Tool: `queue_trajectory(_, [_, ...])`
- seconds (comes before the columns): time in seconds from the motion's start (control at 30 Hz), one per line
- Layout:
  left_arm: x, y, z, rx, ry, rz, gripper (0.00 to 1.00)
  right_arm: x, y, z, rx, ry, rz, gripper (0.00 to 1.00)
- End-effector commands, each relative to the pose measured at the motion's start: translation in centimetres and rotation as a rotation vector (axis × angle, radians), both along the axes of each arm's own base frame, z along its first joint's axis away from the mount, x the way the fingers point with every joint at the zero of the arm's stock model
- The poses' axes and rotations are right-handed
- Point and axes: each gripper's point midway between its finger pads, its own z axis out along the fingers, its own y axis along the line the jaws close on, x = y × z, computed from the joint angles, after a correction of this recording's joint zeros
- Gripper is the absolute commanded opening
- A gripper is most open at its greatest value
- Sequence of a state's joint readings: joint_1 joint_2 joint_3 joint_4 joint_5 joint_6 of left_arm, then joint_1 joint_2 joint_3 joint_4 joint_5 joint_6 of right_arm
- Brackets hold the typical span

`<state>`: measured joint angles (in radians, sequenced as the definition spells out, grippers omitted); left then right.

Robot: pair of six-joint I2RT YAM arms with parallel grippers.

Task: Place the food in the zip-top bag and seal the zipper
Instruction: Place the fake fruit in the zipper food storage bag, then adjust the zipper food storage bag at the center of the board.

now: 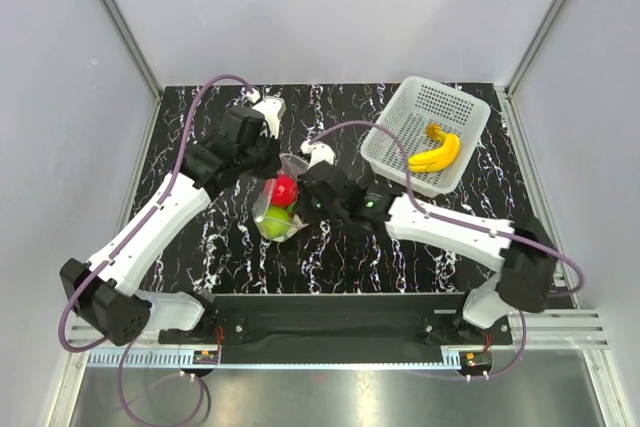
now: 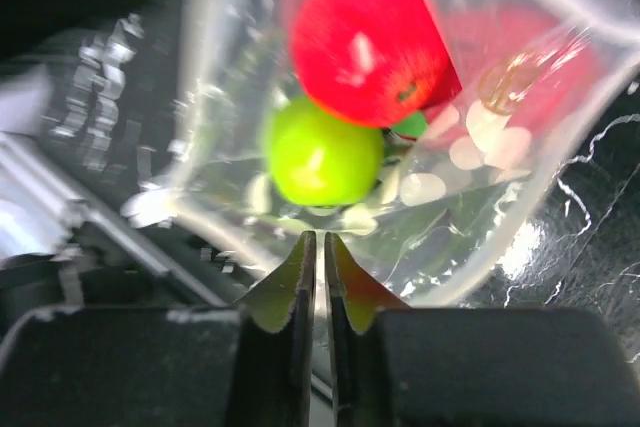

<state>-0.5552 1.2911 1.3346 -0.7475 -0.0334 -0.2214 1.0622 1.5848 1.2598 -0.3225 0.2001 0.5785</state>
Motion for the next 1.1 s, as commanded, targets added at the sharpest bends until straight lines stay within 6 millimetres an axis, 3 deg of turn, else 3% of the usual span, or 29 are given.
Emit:
queue_trajectory(0.0, [0.6, -0.8, 2.8, -0.071, -0.077, -0.009, 0.00, -0.5, -1.2, 4.6, 0.075, -0.070, -0.003, 0.14])
queue_trajectory(0.13, [0.6, -0.9, 2.8, -0.072, -0.076, -0.011, 0.00, -0.8, -2.8, 6.5, 0.091, -0.083, -0.042, 0.20])
queue_trajectory(0.23, [0.6, -0.8, 2.7, -0.067, -0.074, -0.007, 0.00, -1.0, -4.6, 6.7, 0.080, -0.045, -0.125, 0.33])
queue_trajectory(0.33, [0.7, -0.8, 2.6, -0.064, -0.071, -0.008, 0.00, -1.2, -6.3, 5.2, 0.007, 0.019, -0.207, 0.55])
queue_trajectory(0.43, [0.7, -0.8, 2.6, -0.065, -0.072, -0.008, 0.00, -1.5, -7.1, 2.7, -0.070, 0.063, -0.239, 0.61])
queue_trajectory(0.5, [0.7, -0.8, 2.7, -0.066, -0.075, -0.008, 0.00, -1.1, -6.5, 2.4, -0.036, 0.054, -0.242, 0.62])
queue_trajectory(0.67, [0.7, -0.7, 2.7, -0.064, -0.074, -0.005, 0.00, 0.5, -5.5, 1.4, -0.035, 0.012, -0.261, 0.60])
queue_trajectory(0.83, [0.6, -0.7, 2.7, -0.065, -0.074, -0.007, 0.00, 3.6, -4.4, -0.2, -0.045, 0.023, -0.274, 0.57])
queue_trajectory(0.93, [0.6, -0.8, 2.6, -0.065, -0.072, -0.009, 0.00, 4.7, -4.1, -0.2, -0.030, 0.016, -0.286, 0.45])
queue_trajectory(0.97, [0.6, -0.8, 2.6, -0.065, -0.071, -0.011, 0.00, 4.9, -4.0, -0.1, -0.025, 0.011, -0.287, 0.35])
queue_trajectory(1.03, [0.6, -0.9, 2.6, -0.067, -0.069, -0.013, 0.00, 5.2, -4.1, 0.6, -0.028, -0.009, -0.290, 0.26])
queue_trajectory(1.07, [0.6, -0.9, 2.7, -0.070, -0.071, -0.013, 0.00, 5.2, -4.3, 1.2, -0.025, -0.015, -0.290, 0.14])
